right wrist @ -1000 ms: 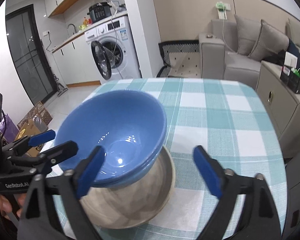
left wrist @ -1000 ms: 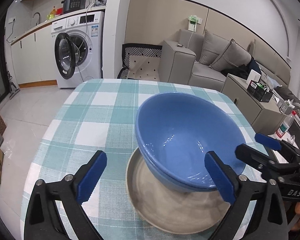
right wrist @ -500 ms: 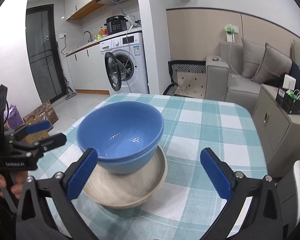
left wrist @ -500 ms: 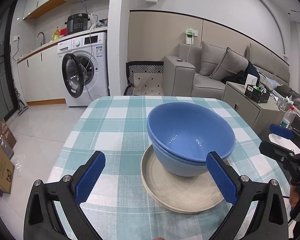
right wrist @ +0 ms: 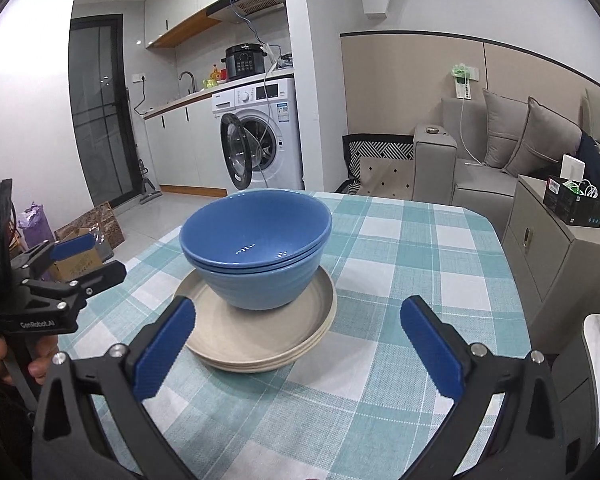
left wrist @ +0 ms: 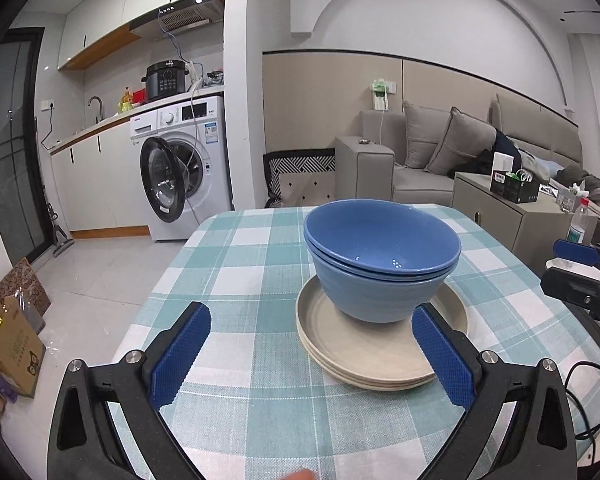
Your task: Organize plates and bowls
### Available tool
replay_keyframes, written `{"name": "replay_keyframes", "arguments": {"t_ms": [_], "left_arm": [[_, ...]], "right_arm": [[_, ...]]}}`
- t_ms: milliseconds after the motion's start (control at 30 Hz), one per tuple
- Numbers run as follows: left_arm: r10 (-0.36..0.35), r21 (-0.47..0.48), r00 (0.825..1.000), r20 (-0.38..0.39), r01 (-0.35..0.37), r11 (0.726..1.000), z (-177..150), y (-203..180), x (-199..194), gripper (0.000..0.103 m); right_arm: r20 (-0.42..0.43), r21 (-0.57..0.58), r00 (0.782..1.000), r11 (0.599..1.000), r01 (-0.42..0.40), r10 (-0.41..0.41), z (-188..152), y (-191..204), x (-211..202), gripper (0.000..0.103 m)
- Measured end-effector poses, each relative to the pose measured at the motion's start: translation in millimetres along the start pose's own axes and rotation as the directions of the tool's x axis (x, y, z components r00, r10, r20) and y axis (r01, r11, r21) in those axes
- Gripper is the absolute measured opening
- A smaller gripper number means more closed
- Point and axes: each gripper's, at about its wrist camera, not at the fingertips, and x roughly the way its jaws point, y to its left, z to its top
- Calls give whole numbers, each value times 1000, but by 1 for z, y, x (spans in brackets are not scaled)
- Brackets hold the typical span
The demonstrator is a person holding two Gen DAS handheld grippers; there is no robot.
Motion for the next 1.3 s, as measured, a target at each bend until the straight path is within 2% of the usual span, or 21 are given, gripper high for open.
{"name": "replay_keyframes", "arguments": {"t_ms": [233,467,733,867,1300], "left_arm": [[-3,7,1000,15,3,1000,-15,-1,5,103],[-12,-31,1000,16,13,999,-22,5,17,103],[-5,-72,1000,22,7,997,-28,15,29,103],[-3,-84,1000,22,4,996,-31,18,35,103],[18,-60,999,26,-17,998,-37,13,39,103]], "right_arm": [[16,-4,1000,1000,-19,19,-11,4,0,103],[29,3,999,1000,-24,23,-18,4,1,103],[85,12,996,999,-37,36,-32,-1,6,103],[73,20,996,999,-45,43,-39,-4,16,103],[95,29,995,999,-39,36,-42,-8,15,103]]}}
